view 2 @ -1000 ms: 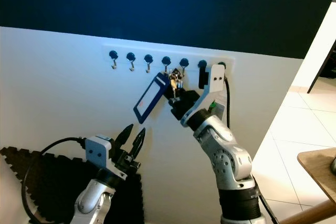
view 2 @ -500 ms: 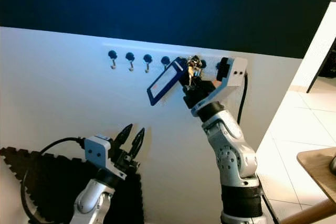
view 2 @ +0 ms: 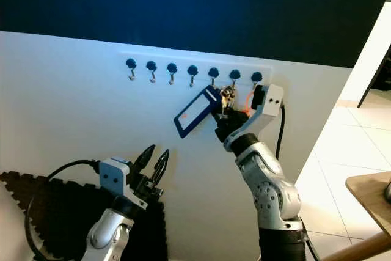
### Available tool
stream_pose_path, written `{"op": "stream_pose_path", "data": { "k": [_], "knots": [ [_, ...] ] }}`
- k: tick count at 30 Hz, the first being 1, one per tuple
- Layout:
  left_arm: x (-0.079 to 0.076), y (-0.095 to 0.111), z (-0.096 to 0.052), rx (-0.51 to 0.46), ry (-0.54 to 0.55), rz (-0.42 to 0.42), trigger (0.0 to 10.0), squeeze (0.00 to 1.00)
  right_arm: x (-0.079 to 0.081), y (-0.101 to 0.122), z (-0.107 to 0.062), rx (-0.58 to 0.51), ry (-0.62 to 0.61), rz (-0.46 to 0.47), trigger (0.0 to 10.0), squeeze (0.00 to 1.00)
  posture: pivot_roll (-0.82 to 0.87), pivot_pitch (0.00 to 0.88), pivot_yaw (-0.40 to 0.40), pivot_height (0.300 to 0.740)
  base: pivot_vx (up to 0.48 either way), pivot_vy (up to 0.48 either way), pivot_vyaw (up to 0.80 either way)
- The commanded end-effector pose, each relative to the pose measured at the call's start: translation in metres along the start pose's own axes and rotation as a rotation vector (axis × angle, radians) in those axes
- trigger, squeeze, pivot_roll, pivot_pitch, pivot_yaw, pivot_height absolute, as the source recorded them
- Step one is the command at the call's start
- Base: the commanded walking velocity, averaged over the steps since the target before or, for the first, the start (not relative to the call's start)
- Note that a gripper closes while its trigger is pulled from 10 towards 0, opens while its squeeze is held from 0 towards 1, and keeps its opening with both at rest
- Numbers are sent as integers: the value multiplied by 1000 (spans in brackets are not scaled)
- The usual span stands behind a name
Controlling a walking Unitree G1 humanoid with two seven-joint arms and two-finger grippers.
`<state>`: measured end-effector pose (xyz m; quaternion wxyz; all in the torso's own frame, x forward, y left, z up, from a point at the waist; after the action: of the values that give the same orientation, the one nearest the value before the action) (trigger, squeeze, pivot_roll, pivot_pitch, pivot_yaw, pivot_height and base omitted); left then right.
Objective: Hang keys on a hook
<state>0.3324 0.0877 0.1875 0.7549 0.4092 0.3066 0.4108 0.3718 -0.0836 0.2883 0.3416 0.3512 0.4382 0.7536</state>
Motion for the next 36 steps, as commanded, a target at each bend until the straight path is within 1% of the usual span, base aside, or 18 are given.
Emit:
{"op": "stream_pose_path", "data": {
  "k": [1,5,14,17,18,19,20,21,22,25,27,28,29,32,33,34,35,36],
  "knots": [
    [-5,-4,0,17,-14,-4,10000,0,3,-8,-4,39,25,4,10000,0,42,89,-57,740,0,0,0],
    [-5,-4,0,16,-14,-1,10000,0,6,-15,-6,71,41,-9,10000,0,42,89,-57,740,0,0,0],
    [-5,-4,0,12,-15,1,10000,0,15,-18,-9,82,95,-54,10000,0,41,81,-56,740,0,0,0],
    [-6,-6,-1,24,-20,3,10000,0,20,-38,-16,168,150,-193,10000,0,39,81,-57,740,0,0,0],
    [-6,-8,-2,29,-21,6,10000,0,19,-52,-22,213,164,-269,10000,0,40,82,-57,740,0,0,0],
    [-6,-8,-2,29,-21,6,10000,0,19,-52,-22,213,164,-269,10000,0,40,82,-57,740,0,0,0],
    [-5,-9,-3,35,-20,12,10000,0,14,-66,-29,251,171,-426,10000,0,43,85,-60,740,0,0,0],
    [-5,-9,-3,36,-20,13,10000,0,13,-69,-30,258,176,-465,10000,0,43,85,-60,740,0,0,0],
    [-4,-10,-4,40,-17,17,10000,0,13,-73,-33,267,191,-537,10000,0,44,86,-61,740,0,0,0],
    [-2,-12,-7,51,-11,25,10000,0,7,-77,-37,266,176,-661,10000,0,44,87,-62,740,0,0,0],
    [0,-15,-10,63,-7,32,10000,0,-7,-75,-39,259,116,-827,10000,0,44,89,-62,740,0,0,0],
    [2,-16,-11,68,-4,34,10000,0,-11,-74,-40,254,101,-888,10000,0,44,89,-62,740,0,0,0],
    [2,-16,-11,68,-4,34,10000,0,-11,-74,-40,254,101,-888,10000,0,44,89,-62,740,0,0,0],
    [4,-17,-13,77,3,37,10000,0,-20,-67,-45,218,71,-1123,10000,0,41,92,-58,740,0,0,0],
    [4,-17,-13,77,3,37,10000,0,-20,-67,-45,218,71,-1123,10000,0,41,92,-58,740,0,0,0],
    [4,-19,-14,85,2,38,10000,0,-21,-65,-50,185,78,-1289,10000,0,39,93,-57,740,0,0,0],
    [4,-19,-14,85,2,38,10000,0,-21,-65,-50,185,78,-1289,10000,0,39,93,-57,740,0,0,0],
    [4,-20,-15,89,1,38,10000,0,-21,-64,-52,171,84,-1350,10000,0,39,93,-57,740,0,0,0]
  ]
}}
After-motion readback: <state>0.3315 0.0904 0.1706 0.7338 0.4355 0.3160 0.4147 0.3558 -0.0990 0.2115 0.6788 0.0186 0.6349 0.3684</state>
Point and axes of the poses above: a point about 5 cm out from each wrist's last joint towards the gripper, its own z axis pointing out of the wrist towards the gripper, its own y axis along the axis of the wrist's last joint, x = y × z, the point moved 6 cm from there along z, pointing out of the wrist towards the gripper, and after that the axes turned 11 degrees about -z, right-handed, at the moved point
